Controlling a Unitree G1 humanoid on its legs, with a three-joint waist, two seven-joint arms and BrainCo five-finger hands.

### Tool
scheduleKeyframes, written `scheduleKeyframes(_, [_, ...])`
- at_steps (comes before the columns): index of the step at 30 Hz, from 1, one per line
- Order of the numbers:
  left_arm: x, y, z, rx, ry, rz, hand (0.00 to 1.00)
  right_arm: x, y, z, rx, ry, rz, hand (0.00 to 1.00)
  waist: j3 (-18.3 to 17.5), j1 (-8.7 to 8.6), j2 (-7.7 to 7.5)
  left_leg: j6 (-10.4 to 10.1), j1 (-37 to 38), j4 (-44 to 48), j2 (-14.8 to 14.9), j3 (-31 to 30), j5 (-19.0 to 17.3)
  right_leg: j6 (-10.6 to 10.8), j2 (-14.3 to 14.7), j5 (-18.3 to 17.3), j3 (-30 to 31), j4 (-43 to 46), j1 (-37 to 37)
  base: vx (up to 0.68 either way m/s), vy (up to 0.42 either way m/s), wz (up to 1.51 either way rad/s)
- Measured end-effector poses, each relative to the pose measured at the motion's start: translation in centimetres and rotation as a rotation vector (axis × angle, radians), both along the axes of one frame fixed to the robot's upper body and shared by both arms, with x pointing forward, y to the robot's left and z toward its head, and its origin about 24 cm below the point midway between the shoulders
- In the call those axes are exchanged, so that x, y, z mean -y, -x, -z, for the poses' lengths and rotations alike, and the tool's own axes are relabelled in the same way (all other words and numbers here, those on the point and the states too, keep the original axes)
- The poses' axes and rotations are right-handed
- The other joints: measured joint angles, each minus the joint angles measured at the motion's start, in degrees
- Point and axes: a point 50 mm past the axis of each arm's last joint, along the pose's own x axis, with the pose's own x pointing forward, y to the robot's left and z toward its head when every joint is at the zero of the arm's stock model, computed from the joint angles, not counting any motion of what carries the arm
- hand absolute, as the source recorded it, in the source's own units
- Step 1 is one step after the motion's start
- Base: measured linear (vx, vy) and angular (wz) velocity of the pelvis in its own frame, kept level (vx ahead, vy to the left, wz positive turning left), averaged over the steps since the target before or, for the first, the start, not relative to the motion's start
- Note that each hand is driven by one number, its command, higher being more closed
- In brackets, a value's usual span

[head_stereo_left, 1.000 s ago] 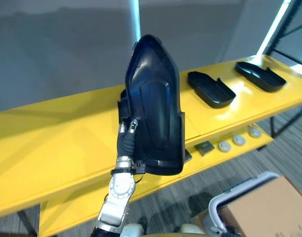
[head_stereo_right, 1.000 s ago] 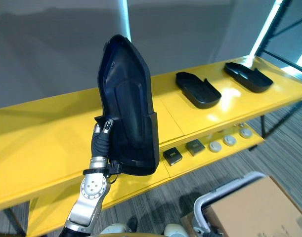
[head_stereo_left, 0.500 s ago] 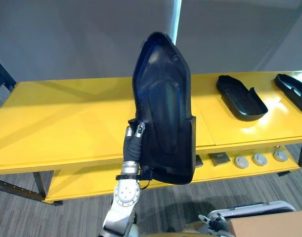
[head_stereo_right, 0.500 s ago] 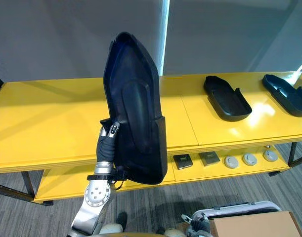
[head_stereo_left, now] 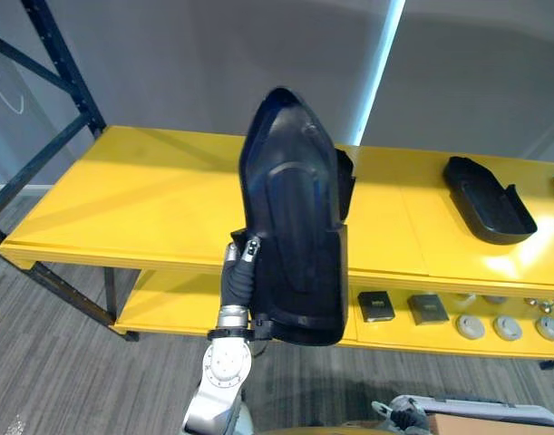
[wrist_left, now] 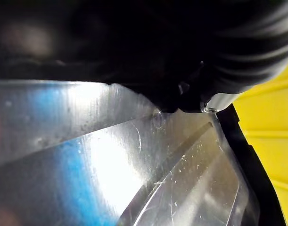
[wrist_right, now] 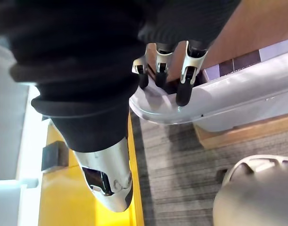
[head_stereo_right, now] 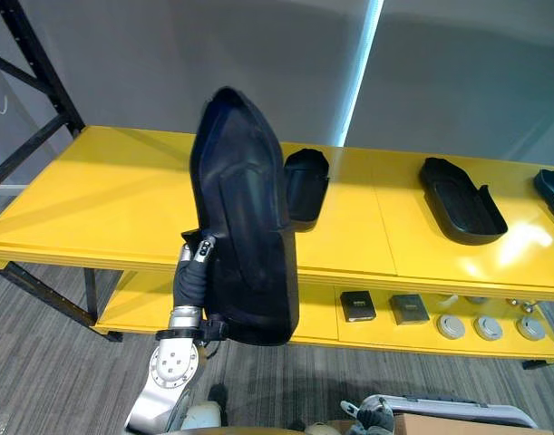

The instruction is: Walk over and take plastic housings, then place them on the shelf

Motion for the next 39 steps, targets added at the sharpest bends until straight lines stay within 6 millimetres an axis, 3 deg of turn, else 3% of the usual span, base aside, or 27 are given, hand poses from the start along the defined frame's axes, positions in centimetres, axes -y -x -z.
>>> scheduleKeyframes(1, [0.5, 0.1, 0.0, 0.000, 0.007, 0.020, 1.00, 0.6, -0.3, -0.3, -0.001, 0.051, -0.047, 0.00, -0.5, 0.19, 0.67, -1.4, 1.2, -0.8, 0.9, 0.0, -0.9, 1.4, -1.0, 0.3, 1.0, 0.8, -0.6, 0.02, 0.361, -0.23])
scheduleKeyframes(2, [0.8, 0.2, 0.0, 0.002, 0.011, 0.028, 1.00, 0.8, -1.0, -0.6, 0.017, 0.074, -0.079, 0.00, -1.0, 0.36, 1.44, -5.2, 1.6, -1.2, 0.8, -0.2, -3.5, 2.2, -1.6, 0.5, 1.9, 1.2, -1.2, 0.02, 0.373, -0.26])
scheduleKeyframes(3, [0.8, 0.2, 0.0, 0.005, -0.002, 0.041, 1.00, -0.1, -2.2, -0.7, 0.043, 0.064, -0.104, 0.00, -1.2, 0.30, 0.61, -5.2, 1.5, 0.1, -0.8, 0.9, -4.1, 3.3, -3.5, 1.3, 2.8, 1.0, -1.5, 0.02, 0.545, -0.28])
scheduleKeyframes(4, [0.6, 0.1, 0.1, 0.004, -0.009, 0.038, 1.00, -1.4, -3.6, -1.1, 0.091, 0.055, -0.143, 0.00, -1.0, 0.27, -0.85, -3.5, -0.1, 4.1, -2.3, 1.7, -6.6, 4.7, -5.4, 3.1, 3.7, 0.6, -1.8, -0.01, 0.424, -0.22])
scheduleKeyframes(5, [0.8, 0.1, 0.2, -0.001, -0.008, 0.041, 1.00, -2.4, -4.3, -1.3, 0.116, 0.040, -0.162, 0.00, -0.9, 0.35, -1.05, -2.5, -2.1, 8.4, -2.5, 1.8, -9.2, 4.6, -6.0, 3.8, 3.8, 0.2, -1.8, -0.03, 0.497, -0.26])
scheduleKeyframes(7, [0.9, -0.1, 0.9, -0.025, -0.029, 0.054, 1.00, -4.3, -5.5, -1.4, 0.137, -0.003, -0.204, 0.00, -1.0, 2.03, -0.88, -1.3, -3.7, 13.9, -3.4, 3.4, -14.0, 2.7, -7.4, 4.9, 4.0, 0.0, -1.8, -0.05, 0.395, -0.30])
scheduleKeyframes(8, [0.7, -0.1, 1.0, -0.033, -0.036, 0.054, 1.00, -4.7, -5.6, -1.4, 0.134, -0.010, -0.229, 0.00, -1.3, 2.41, -1.49, -0.1, -3.8, 13.7, -4.3, 4.3, -14.7, 2.0, -8.2, 4.5, 4.5, 0.1, -1.8, -0.04, 0.357, -0.16])
scheduleKeyframes(9, [0.6, -0.1, 1.1, -0.034, -0.038, 0.049, 1.00, -4.7, -5.9, -1.5, 0.140, -0.011, -0.231, 0.00, -1.4, 2.41, -1.58, 0.9, -3.5, 13.4, -5.1, 4.9, -14.9, 3.3, -7.4, 2.9, 7.1, 2.2, -1.9, -0.02, 0.190, 0.05])
scheduleKeyframes(10, [0.6, -0.1, 1.1, -0.035, -0.039, 0.048, 1.00, -4.8, -5.9, -1.5, 0.140, -0.011, -0.231, 0.00, -1.5, 2.36, -1.66, 1.2, -3.1, 13.0, -5.5, 5.0, -14.8, 4.7, -6.4, 2.0, 8.8, 3.8, -1.9, 0.04, 0.228, 0.15])
scheduleKeyframes(11, [0.6, -0.1, 1.3, -0.041, -0.041, 0.048, 1.00, -4.8, -5.9, -1.4, 0.134, -0.014, -0.231, 0.00, -1.7, 2.24, -2.06, 2.1, -1.8, 11.3, -6.7, 5.4, -14.2, 6.5, -3.4, -0.4, 11.8, 6.4, -2.0, 0.08, 0.136, 0.03])
scheduleKeyframes(12, [0.6, -0.1, 1.5, -0.049, -0.044, 0.050, 1.00, -4.8, -5.7, -1.3, 0.128, -0.017, -0.229, 0.00, -1.9, 2.08, -2.25, 2.8, -0.9, 9.5, -7.9, 5.5, -13.8, 5.4, 0.2, -4.2, 14.3, 6.8, -1.7, 0.09, 0.157, -0.05])
scheduleKeyframes(13, [0.6, -0.1, 1.5, -0.051, -0.044, 0.052, 1.00, -4.8, -5.7, -1.2, 0.126, -0.022, -0.226, 0.00, -1.9, 1.88, -2.21, 3.0, -0.7, 8.8, -8.4, 5.4, -13.6, 4.8, 1.7, -5.5, 15.7, 6.0, -1.5, 0.15, 0.120, 0.29])
scheduleKeyframes(14, [0.8, -0.2, 1.6, -0.057, -0.059, 0.071, 1.00, -4.8, -3.9, -0.3, 0.062, -0.059, -0.177, 0.00, -1.3, 0.10, -1.65, 4.1, 1.2, 7.3, -10.4, 3.0, -10.8, 0.1, 6.2, -4.9, 23.1, 0.4, 2.8, 0.17, 0.059, 0.49])
scheduleKeyframes(23, [0.4, -0.3, 1.3, -0.042, -0.080, 0.046, 1.00, -5.2, -4.2, -0.4, 0.090, -0.090, -0.168, 0.00, -1.4, 0.45, -1.86, 2.6, 3.2, 3.1, -9.1, 2.1, -8.1, -2.0, 7.7, -2.6, 22.2, -3.8, 5.4, 0.00, -0.044, 0.07])
scheduleKeyframes(32, [-2.2, -0.9, 0.9, -0.027, -0.098, -0.071, 1.00, -4.9, -1.8, 0.2, 0.030, -0.097, -0.158, 0.00, -1.9, 0.19, -2.20, 1.6, 4.6, -0.6, -8.1, 3.6, -6.9, -2.2, 8.7, 0.0, 23.7, -8.0, 6.3, -0.02, -0.019, -0.09])
scheduleKeyframes(37, [-4.8, -3.6, -0.9, 0.043, -0.156, -0.204, 1.00, -4.9, -0.9, 0.5, 0.007, -0.115, -0.171, 0.00, -2.2, 0.09, -2.42, 1.2, 5.3, -3.1, -8.3, 3.6, -5.4, -2.5, 8.8, 0.3, 23.8, -8.8, 6.3, 0.01, -0.017, -0.01])
scheduleKeyframes(39, [-6.5, -5.4, -0.9, 0.031, -0.196, -0.267, 1.00, -5.0, -1.2, 0.5, 0.013, -0.129, -0.182, 0.00, -2.5, -0.05, -2.36, 0.9, 7.0, -6.5, -9.0, 3.5, -3.1, -2.3, 8.6, 0.5, 23.8, -9.1, 6.3, 0.04, -0.046, 0.00])
